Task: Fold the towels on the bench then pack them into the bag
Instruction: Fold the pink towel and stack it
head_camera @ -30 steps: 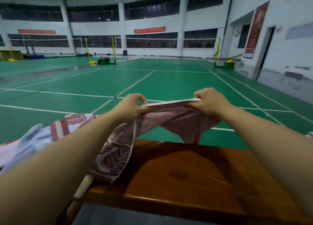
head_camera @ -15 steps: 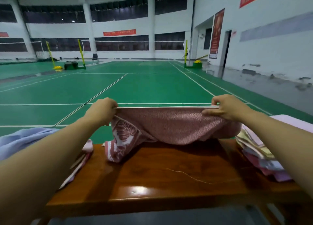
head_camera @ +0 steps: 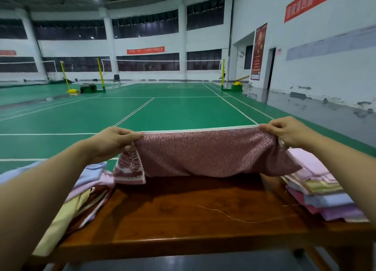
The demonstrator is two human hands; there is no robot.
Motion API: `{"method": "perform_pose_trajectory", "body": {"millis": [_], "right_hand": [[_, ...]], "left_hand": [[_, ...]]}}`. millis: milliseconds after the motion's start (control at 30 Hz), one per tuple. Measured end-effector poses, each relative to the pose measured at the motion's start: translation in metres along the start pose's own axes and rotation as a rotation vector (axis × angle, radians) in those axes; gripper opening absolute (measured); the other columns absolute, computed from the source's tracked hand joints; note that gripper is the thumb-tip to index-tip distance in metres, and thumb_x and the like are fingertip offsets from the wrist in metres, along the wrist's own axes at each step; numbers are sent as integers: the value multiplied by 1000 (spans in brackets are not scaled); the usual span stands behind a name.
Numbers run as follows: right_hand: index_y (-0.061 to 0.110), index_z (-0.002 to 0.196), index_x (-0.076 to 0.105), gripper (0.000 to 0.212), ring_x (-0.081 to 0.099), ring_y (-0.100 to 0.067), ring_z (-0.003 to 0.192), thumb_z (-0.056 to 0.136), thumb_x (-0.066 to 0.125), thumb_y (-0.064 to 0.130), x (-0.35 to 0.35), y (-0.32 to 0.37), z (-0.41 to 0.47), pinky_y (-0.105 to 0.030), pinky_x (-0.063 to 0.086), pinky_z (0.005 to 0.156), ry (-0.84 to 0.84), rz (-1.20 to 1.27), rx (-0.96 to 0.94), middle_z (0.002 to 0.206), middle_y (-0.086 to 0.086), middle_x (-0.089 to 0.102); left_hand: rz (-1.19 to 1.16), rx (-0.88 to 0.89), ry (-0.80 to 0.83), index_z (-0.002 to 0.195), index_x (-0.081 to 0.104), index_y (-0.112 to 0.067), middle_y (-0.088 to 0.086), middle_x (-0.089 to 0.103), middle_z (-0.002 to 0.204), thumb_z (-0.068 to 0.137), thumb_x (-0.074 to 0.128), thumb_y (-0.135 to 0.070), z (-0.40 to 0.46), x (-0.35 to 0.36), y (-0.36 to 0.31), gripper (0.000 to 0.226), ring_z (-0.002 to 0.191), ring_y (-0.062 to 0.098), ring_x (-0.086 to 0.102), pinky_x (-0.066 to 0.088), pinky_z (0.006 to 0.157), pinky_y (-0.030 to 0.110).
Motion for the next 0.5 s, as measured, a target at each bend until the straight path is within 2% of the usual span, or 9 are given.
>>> {"method": "perform_pose_trajectory", "body": {"millis": [33,100,200,267,333,400,433,467,500], "right_hand": [[1,82,67,44,56,-28,52,93,67,44,-1,1,-2,-49,59,53,-3,31,22,59,-10,45],[-1,89,66,40,63,-37,65,95,66,39,0,6,-5,-62,59,61,-5,90,56,65,-7,44],[5,90,60,36,68,-41,80,103,55,38,4,17,-12,-51,62,62,-61,138,110,83,-15,51],[4,104,61,34,66,-41,89,107,48,35,4,28,-13,-43,63,60,-139,178,136,99,-19,56],[3,114,57,27,60,-32,88,108,45,27,10,38,-14,-39,62,55,-207,417,239,102,-8,47],[6,121,58,26,59,-28,90,109,43,23,11,53,-18,-45,64,71,-335,626,287,114,-3,50],[8,118,61,26,61,-29,91,109,43,25,8,60,-21,-49,61,81,-402,641,289,118,-4,55],[9,110,62,27,62,-30,91,109,43,28,4,66,-24,-50,58,87,-463,588,276,113,-8,62],[8,103,62,32,61,-31,89,109,41,32,-2,74,-31,-47,54,86,-514,477,255,103,-11,64]], "left_hand": [[17,17,-31,95,77,5,11,67,91,55,95,-47,-2,-2,-2,67,74,11,57,54,67,14],[22,31,-78,103,70,11,12,61,93,75,81,-39,-7,-1,-10,58,77,12,57,58,68,20],[87,14,-142,104,64,5,11,56,89,100,59,-26,-17,5,-22,32,74,12,63,64,64,35],[75,21,-234,109,62,-1,12,59,96,107,49,-25,-25,8,-33,27,77,20,67,64,61,41],[-59,21,-326,107,59,0,13,60,102,109,43,-21,-31,14,-45,26,84,24,66,64,61,44],[-275,6,-380,98,58,2,15,63,101,110,38,-9,-34,21,-56,26,86,25,66,63,60,46],[-353,6,-394,98,60,3,16,65,101,108,37,-3,-34,25,-62,26,88,27,66,63,58,46],[-382,3,-424,100,62,2,17,67,100,106,37,1,-35,25,-66,26,88,29,67,62,54,44],[-378,11,-474,103,64,1,16,68,96,104,39,2,-36,21,-68,25,84,29,67,60,52,41]]}}
Point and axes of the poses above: each hand's wrist, its own z-axis towards the middle knuckle, its own x-axis out of the palm, y = z × x, the point moved 7 cm from there along z, towards the middle knuckle
